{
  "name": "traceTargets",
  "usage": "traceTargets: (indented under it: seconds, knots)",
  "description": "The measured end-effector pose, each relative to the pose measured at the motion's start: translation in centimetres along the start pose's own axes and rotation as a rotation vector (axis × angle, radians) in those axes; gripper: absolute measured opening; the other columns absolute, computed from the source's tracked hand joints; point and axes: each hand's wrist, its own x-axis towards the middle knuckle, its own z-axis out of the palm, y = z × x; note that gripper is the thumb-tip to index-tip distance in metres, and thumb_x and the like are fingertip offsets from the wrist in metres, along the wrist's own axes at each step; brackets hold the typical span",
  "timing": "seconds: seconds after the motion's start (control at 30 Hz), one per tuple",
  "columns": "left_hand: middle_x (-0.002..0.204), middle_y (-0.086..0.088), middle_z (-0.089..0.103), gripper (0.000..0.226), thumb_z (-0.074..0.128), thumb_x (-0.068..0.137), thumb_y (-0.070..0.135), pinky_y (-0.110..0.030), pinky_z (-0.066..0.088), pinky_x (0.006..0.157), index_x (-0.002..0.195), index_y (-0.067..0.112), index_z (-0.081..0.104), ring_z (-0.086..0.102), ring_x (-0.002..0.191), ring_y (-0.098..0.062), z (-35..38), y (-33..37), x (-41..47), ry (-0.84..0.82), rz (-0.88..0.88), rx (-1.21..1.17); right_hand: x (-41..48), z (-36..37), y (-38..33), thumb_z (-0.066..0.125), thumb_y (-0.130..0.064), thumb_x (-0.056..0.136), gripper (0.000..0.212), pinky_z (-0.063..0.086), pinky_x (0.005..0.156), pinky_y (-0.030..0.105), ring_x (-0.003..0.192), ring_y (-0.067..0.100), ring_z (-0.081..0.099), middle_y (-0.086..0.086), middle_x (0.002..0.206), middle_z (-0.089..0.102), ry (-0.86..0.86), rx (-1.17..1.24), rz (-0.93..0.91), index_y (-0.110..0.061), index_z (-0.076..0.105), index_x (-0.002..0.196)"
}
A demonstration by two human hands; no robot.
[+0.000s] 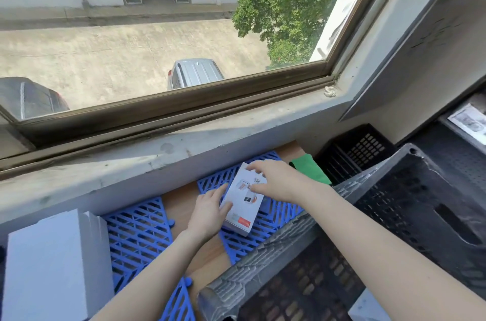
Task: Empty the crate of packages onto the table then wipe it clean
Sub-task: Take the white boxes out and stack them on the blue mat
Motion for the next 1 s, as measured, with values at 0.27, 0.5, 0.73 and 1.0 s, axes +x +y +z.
traceTargets:
  seconds: [0.27, 0.5, 0.73, 1.0]
  knots:
    - [0.109, 0.007, 0.066, 0.037, 0.056, 0.096, 0.032, -0.032, 0.044, 0.093, 0.133, 0.029, 0.053, 0.06, 0.105, -0.012, -6.2, 6.6, -4.2, 0.138, 0.141, -0.139, -6.4, -3.0, 0.3, 0.055, -0.028, 0.093, 0.029, 0.046, 0.087, 0.029, 0.101, 0.013, 0.057, -0.005, 0.111, 0.063, 0.369, 0.168, -0.076, -0.022, 0.06, 0.121]
    - [0.092, 0.001, 0.07, 0.017, 0.055, 0.097, 0.032, -0.032, 0.05, 0.082, 0.114, 0.036, 0.059, 0.065, 0.089, -0.013, -9.3, 14.7, -8.7, 0.18, 0.268, -0.264, -13.6, -4.0, 4.0, 0.055, -0.025, 0.093, 0.024, 0.049, 0.09, 0.034, 0.095, 0.012, 0.058, -0.005, 0.104, 0.062, 0.599, 0.249, -0.134, -0.021, 0.063, 0.116]
    - [0.098, 0.002, 0.071, 0.022, 0.057, 0.096, 0.035, -0.028, 0.052, 0.084, 0.117, 0.031, 0.061, 0.065, 0.095, -0.011, -7.3, 23.2, -15.3, 0.288, 0.339, -0.205, -20.9, -4.1, 10.4, 0.054, -0.029, 0.095, 0.022, 0.048, 0.088, 0.03, 0.095, 0.01, 0.056, -0.005, 0.107, 0.061, 0.589, 0.28, -0.156, -0.023, 0.062, 0.115]
    - [0.087, 0.012, 0.069, 0.016, 0.067, 0.089, 0.023, -0.018, 0.048, 0.072, 0.105, 0.026, 0.066, 0.062, 0.079, 0.002, 3.9, 27.2, -21.3, 0.434, 0.332, -0.183, -25.7, -0.3, 18.8, 0.057, -0.034, 0.092, 0.03, 0.047, 0.089, 0.031, 0.103, 0.018, 0.059, -0.001, 0.109, 0.063, 0.277, 0.174, -0.044, -0.02, 0.062, 0.118]
